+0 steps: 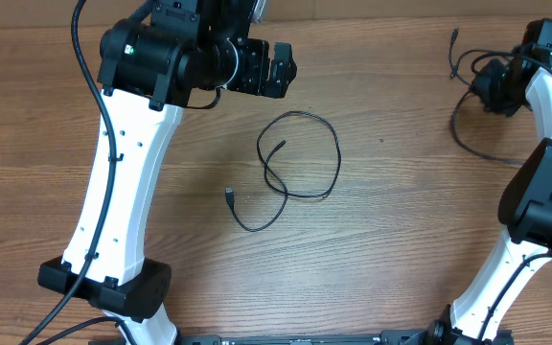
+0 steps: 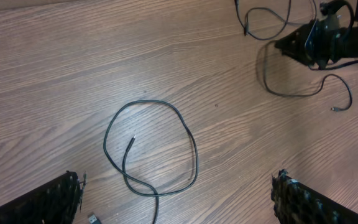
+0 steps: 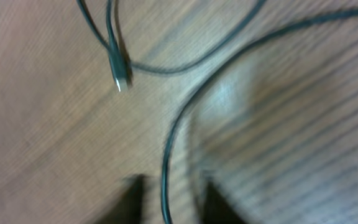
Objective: Untangle cables
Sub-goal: 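Release the cable and withdraw the right gripper to the right edge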
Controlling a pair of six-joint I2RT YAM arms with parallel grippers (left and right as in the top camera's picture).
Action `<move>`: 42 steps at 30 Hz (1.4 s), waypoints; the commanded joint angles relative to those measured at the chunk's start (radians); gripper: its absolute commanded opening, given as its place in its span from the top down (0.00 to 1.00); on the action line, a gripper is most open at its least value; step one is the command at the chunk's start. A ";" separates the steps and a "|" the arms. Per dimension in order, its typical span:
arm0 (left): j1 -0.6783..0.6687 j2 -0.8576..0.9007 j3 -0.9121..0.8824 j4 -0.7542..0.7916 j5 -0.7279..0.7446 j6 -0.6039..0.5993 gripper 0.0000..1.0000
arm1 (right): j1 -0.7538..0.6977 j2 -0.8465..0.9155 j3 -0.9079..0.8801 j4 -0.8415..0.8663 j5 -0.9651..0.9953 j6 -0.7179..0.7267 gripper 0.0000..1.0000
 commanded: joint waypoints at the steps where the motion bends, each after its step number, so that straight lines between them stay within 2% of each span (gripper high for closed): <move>1: -0.005 0.008 -0.003 0.004 0.008 0.012 0.01 | -0.005 -0.001 0.033 -0.039 -0.014 -0.058 0.19; 3: -0.005 0.008 -0.003 0.004 0.008 0.012 0.00 | -0.016 -0.002 0.034 -0.058 -0.014 -0.053 0.10; 7: -0.005 0.008 -0.003 0.003 0.008 0.012 0.00 | -0.066 -0.008 0.078 -0.122 -0.003 -0.022 0.06; 13: -0.005 0.008 -0.003 0.000 0.008 0.012 0.00 | -0.213 -0.010 0.190 -0.240 0.016 -0.008 0.04; 22: -0.005 0.008 -0.003 0.001 0.008 0.012 0.00 | -0.417 -0.005 0.122 -0.282 0.152 0.019 0.04; 26: -0.005 0.008 -0.003 0.000 0.008 0.012 0.00 | -0.465 0.000 0.071 -0.274 0.206 0.044 0.09; 28: -0.005 0.008 -0.003 0.000 0.008 0.012 0.00 | -0.489 0.000 0.028 -0.256 0.207 0.044 0.18; 34: -0.005 0.008 -0.003 0.000 0.008 0.012 0.00 | -0.521 0.000 -0.055 -0.212 0.270 0.045 0.34; 42: -0.005 0.008 -0.003 0.001 0.008 0.012 0.00 | -0.532 0.000 -0.123 -0.173 0.337 0.045 0.35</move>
